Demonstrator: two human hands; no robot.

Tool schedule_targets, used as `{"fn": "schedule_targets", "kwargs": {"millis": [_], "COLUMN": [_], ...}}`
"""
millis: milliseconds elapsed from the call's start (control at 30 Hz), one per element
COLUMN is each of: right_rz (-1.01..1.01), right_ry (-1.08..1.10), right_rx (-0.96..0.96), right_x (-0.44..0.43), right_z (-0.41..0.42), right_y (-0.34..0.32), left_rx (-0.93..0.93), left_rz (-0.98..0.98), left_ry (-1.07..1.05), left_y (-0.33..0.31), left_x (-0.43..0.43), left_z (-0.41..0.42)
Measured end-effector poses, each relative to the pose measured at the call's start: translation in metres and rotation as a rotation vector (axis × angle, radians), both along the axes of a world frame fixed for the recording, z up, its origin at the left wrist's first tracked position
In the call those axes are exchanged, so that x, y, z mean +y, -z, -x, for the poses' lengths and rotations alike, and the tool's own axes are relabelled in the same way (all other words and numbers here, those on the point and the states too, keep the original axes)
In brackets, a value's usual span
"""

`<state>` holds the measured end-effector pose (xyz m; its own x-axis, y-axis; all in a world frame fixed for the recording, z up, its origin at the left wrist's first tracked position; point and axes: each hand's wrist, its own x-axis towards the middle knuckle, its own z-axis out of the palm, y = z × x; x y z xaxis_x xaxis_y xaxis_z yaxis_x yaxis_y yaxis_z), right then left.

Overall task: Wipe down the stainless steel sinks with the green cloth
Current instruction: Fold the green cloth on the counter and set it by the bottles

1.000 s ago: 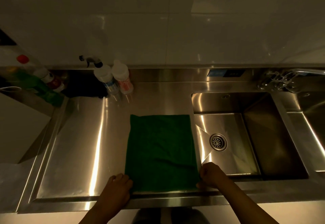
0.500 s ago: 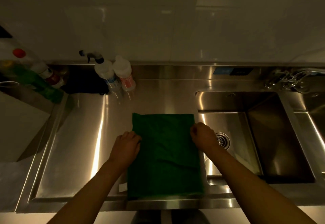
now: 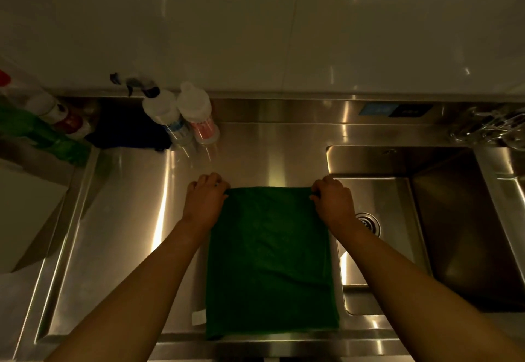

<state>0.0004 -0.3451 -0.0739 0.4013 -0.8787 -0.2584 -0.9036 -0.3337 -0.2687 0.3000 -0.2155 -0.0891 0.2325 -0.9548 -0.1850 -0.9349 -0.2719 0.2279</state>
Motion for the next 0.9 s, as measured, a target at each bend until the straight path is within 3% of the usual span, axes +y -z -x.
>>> {"fn": "schedule_targets", "kwargs": {"millis": [133, 467, 600, 767, 900], "right_rz": [0.025, -0.052, -0.069, 0.005, -0.040], "right_ry": [-0.033, 0.083, 0.077, 0.066, 0.030], "right_rx": [0.046, -0.078, -0.007, -0.143, -0.087], "right_x": [-0.005, -0.041, -0.044, -0.040, -0.034], "right_z": [-0.001, 0.003, -0.007, -0.008, -0.001], "right_y": [0.001, -0.002, 0.009, 0.013, 0.009], "left_rx": [-0.025, 0.144, 0.194, 0.193, 0.161], "left_rz": [-0.004, 0.150, 0.110, 0.079, 0.020], "left_ry": [-0.014, -0.211, -0.261, -0.241, -0.194], "left_y": [0.005, -0.002, 0.003, 0.006, 0.003], "left_x": [-0.003, -0.003, -0.007, -0.007, -0.005], "left_z": [-0.005, -0.019, -0.023, -0.023, -0.027]}}
